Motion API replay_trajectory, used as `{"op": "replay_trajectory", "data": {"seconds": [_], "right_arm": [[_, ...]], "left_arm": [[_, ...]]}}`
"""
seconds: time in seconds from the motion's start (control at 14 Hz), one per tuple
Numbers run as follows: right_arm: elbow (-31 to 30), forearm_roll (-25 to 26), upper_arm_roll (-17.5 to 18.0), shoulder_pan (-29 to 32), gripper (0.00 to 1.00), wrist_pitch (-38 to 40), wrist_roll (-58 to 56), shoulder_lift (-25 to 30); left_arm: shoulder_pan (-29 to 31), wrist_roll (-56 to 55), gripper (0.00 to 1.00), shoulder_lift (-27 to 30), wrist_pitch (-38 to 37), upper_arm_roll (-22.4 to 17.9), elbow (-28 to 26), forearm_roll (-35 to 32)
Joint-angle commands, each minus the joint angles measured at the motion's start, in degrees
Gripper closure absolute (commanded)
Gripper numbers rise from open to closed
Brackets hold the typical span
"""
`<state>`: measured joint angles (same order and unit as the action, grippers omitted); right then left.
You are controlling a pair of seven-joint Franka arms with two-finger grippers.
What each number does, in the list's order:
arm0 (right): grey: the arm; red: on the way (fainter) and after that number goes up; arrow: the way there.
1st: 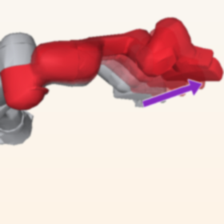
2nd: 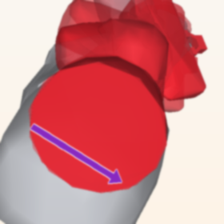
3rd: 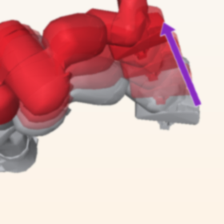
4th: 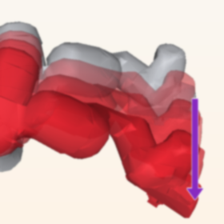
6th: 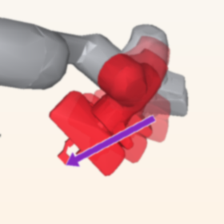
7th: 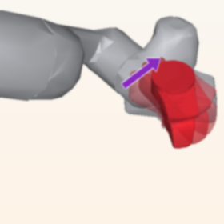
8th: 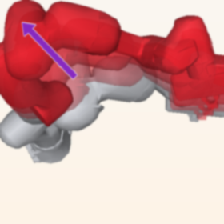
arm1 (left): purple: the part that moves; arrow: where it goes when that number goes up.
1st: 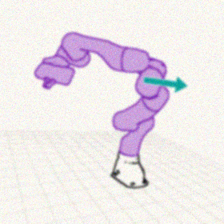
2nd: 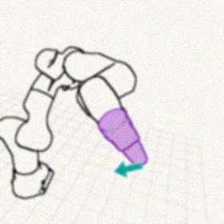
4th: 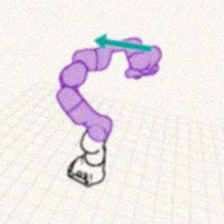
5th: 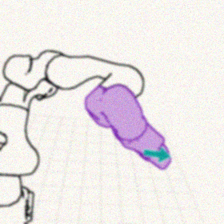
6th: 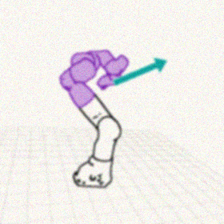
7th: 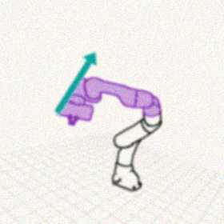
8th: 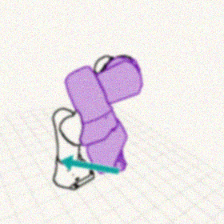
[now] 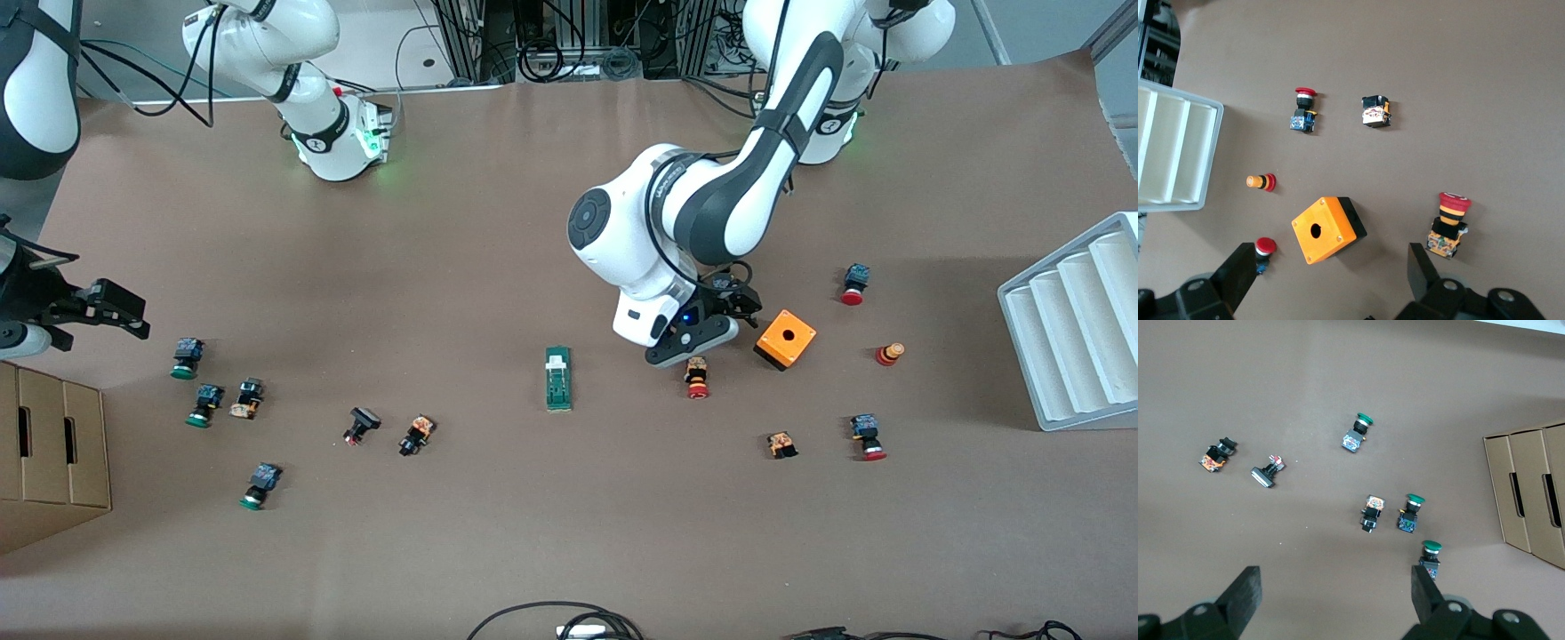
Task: Close load switch with both arms
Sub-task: 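Move the left gripper over the green load switch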
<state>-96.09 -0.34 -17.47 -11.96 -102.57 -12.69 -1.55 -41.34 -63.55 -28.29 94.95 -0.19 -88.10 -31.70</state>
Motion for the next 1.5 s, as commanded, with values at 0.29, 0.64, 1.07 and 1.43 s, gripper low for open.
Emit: {"op": "replay_trajectory", "data": {"seconds": [0.29, 0.64, 1.07, 1.43], "right_arm": [[0.90, 1.04, -0.29, -0.61, 0.00, 0.00, 0.03, -0.38], [0.90, 1.04, -0.20, -0.52, 0.00, 0.09, 0.03, -0.38], [0.90, 1.04, -0.29, -0.52, 0.00, -0.08, 0.03, -0.38], [0.90, 1.04, -0.29, -0.43, 0.00, 0.00, -0.23, -0.38]], "left_arm": [[-4.71, -28.43, 0.00, -4.31, 9.44, -0.17, 1.26, 1.03], [-7.44, -34.18, 0.00, -4.67, 15.43, 1.40, 1.52, -0.81], [-9.73, -40.32, 0.00, -7.74, 20.26, 1.95, 1.35, -10.30], [-11.83, -43.93, 0.00, -9.41, 22.90, 1.95, 1.44, -18.21]]}}
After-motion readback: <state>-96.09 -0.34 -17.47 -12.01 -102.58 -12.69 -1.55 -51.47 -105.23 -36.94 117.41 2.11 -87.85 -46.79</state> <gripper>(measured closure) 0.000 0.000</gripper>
